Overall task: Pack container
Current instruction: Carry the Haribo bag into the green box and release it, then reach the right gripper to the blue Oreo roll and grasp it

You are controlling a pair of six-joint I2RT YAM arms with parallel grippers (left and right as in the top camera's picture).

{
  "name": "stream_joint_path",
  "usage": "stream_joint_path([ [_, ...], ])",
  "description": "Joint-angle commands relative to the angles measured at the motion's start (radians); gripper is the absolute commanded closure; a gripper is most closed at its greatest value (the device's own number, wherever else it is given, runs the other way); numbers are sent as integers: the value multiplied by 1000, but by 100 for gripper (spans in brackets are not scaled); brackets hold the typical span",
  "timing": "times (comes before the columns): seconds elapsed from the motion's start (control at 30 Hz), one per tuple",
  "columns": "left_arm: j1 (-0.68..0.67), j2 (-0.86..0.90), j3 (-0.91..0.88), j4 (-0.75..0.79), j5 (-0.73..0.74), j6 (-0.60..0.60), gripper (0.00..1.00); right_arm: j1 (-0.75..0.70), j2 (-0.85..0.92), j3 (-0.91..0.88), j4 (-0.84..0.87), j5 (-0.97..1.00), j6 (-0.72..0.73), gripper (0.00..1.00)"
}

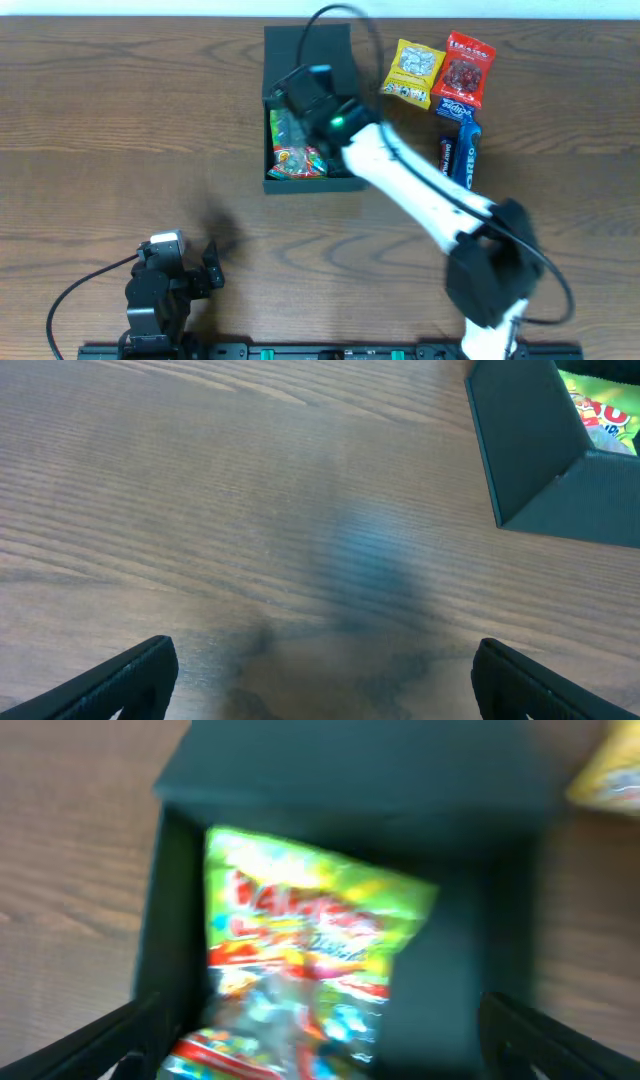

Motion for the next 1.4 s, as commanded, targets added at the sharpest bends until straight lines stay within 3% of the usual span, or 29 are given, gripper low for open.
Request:
stream_joint_path([
  [0.0, 5, -6, -6, -6, -6, -11, 5, -127, -74, 5, -57, 77, -37, 3],
  [0.33, 5, -6, -6, -6, -7, -11, 5, -524, -19, -40, -248, 68, -84, 3],
  [0.53, 5, -6, -6, -6, -7, -11, 5, -640, -5, -193, -148, -51, -116, 4],
  [0.73, 5, -6, -6, -6, -7, -11, 5, -666, -3, -327, -8, -117, -154, 9],
  [1.07, 5, -6, -6, -6, -7, -11, 5, -679, 29, -425, 170, -158, -217, 43],
  [1.37, 5, -6, -6, -6, -7, -11, 5, -681, 66, -425, 211, -183, -241, 57],
])
